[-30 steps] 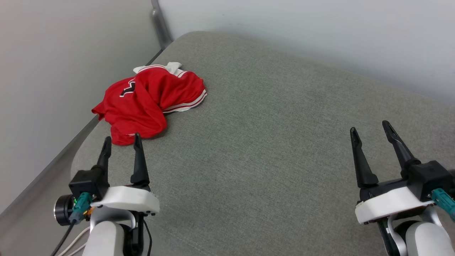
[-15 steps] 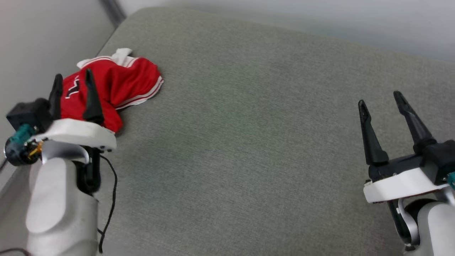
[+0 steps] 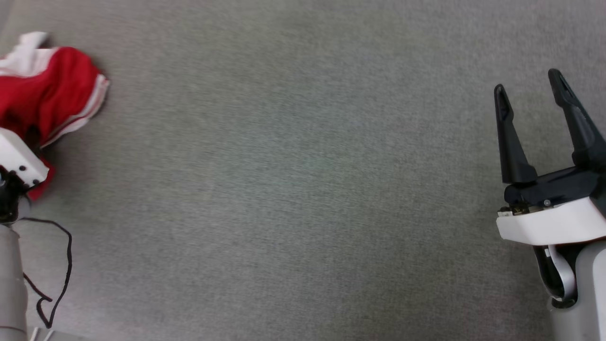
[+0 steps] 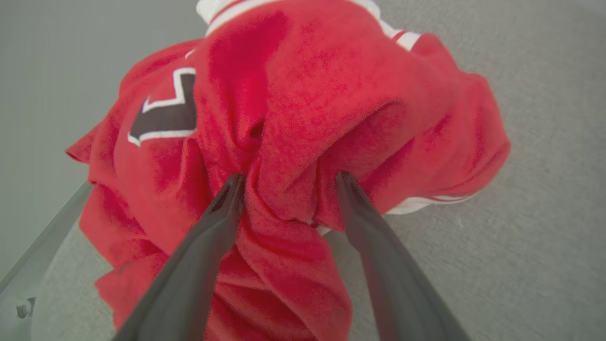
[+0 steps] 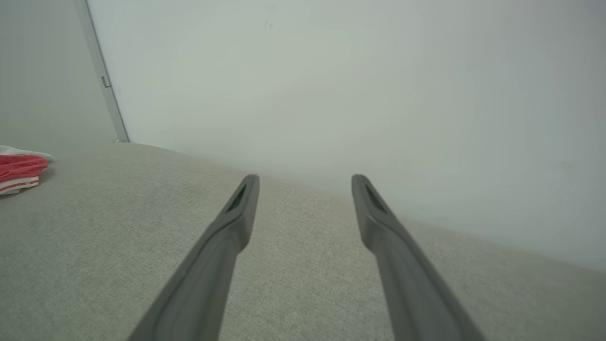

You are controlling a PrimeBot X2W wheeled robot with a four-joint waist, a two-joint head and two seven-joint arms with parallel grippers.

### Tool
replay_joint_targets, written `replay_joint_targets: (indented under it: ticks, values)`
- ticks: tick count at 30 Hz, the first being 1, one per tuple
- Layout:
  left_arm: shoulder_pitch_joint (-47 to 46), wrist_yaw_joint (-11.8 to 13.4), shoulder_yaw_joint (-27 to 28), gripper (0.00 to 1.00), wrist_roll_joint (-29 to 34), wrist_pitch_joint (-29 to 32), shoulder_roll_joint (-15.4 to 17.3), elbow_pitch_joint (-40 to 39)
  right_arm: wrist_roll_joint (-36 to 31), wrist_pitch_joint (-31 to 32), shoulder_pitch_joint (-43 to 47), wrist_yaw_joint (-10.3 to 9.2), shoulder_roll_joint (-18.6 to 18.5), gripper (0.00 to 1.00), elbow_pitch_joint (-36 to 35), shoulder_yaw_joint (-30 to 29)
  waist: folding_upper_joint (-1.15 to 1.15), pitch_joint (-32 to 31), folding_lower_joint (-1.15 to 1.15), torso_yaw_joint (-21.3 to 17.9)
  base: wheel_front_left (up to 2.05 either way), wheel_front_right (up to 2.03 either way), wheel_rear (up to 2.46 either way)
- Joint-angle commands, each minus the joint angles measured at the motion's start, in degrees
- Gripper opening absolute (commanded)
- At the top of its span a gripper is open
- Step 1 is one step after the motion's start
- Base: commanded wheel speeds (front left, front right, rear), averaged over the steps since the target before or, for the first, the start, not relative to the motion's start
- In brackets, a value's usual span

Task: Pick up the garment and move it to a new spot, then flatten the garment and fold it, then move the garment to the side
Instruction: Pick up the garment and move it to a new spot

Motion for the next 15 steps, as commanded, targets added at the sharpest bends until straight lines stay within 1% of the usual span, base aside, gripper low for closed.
replay_joint_targets:
  ticks: [1, 5, 6, 7, 9, 11, 12, 13, 15]
  values:
    - [-0.8, 0.9, 0.4, 1.0, -0.5, 2.0, 0.7, 1.1, 0.6, -0.3, -1.1, -0.04, -0.2, 1.0, -0.4, -0.1, 0.0, 3.5, -0.01, -2.9, 0.0, 0.0, 0.0]
    - [0.5, 3.1, 1.6, 1.0, -1.7, 7.1, 1.4, 4.0, 0.8, -0.5, -1.6, -0.04, -0.3, 1.0, -0.4, -0.2, 0.0, 5.2, -0.01, -3.6, 0.0, 0.0, 0.0]
    - [0.5, 3.1, 1.6, 1.0, -1.7, 7.1, 1.4, 4.0, 0.8, -0.5, -1.6, -0.04, -0.3, 1.0, -0.4, -0.2, 0.0, 5.2, -0.01, -3.6, 0.0, 0.0, 0.0]
    - [1.7, 3.3, 1.5, 1.0, -1.9, 8.5, 1.2, 4.7, 0.8, -0.8, -1.8, -0.04, -0.4, 1.0, -0.4, -0.2, 0.0, 5.7, -0.01, -3.7, 0.0, 0.0, 0.0]
    - [2.6, 3.7, 1.1, 1.0, -1.3, 7.4, 1.2, 4.1, 0.8, -0.8, -2.0, -0.04, -0.5, 1.0, -0.5, -0.2, 0.0, 5.9, -0.01, -3.7, 0.0, 0.0, 0.0]
    - [3.2, 3.1, 0.8, 1.0, -1.9, 8.4, 0.3, 4.1, 0.8, -0.7, -2.0, -0.04, -0.5, 1.0, -0.5, -0.2, 0.0, 5.8, -0.01, -3.6, 0.0, 0.0, 0.0]
    - [3.3, 3.1, 0.6, 0.38, -1.8, 8.0, 0.2, 3.7, 0.8, -0.7, -2.0, -0.04, -0.5, 1.0, -0.5, -0.2, 0.0, 5.6, -0.01, -3.5, 0.0, 0.0, 0.0]
    - [3.2, 3.4, 0.7, 0.0, -1.8, 7.0, 0.2, 3.1, 0.7, -0.7, -2.1, -0.04, -0.5, 1.0, -0.5, -0.1, 0.0, 5.3, -0.01, -3.4, 0.0, 0.0, 0.0]
    - [2.5, 3.5, 0.2, 0.0, -1.2, 5.5, 0.5, 1.6, 0.7, -0.9, -2.0, -0.04, -0.4, 1.0, -0.3, -0.1, 0.0, 4.3, -0.01, -3.1, 0.0, 0.0, 0.0]
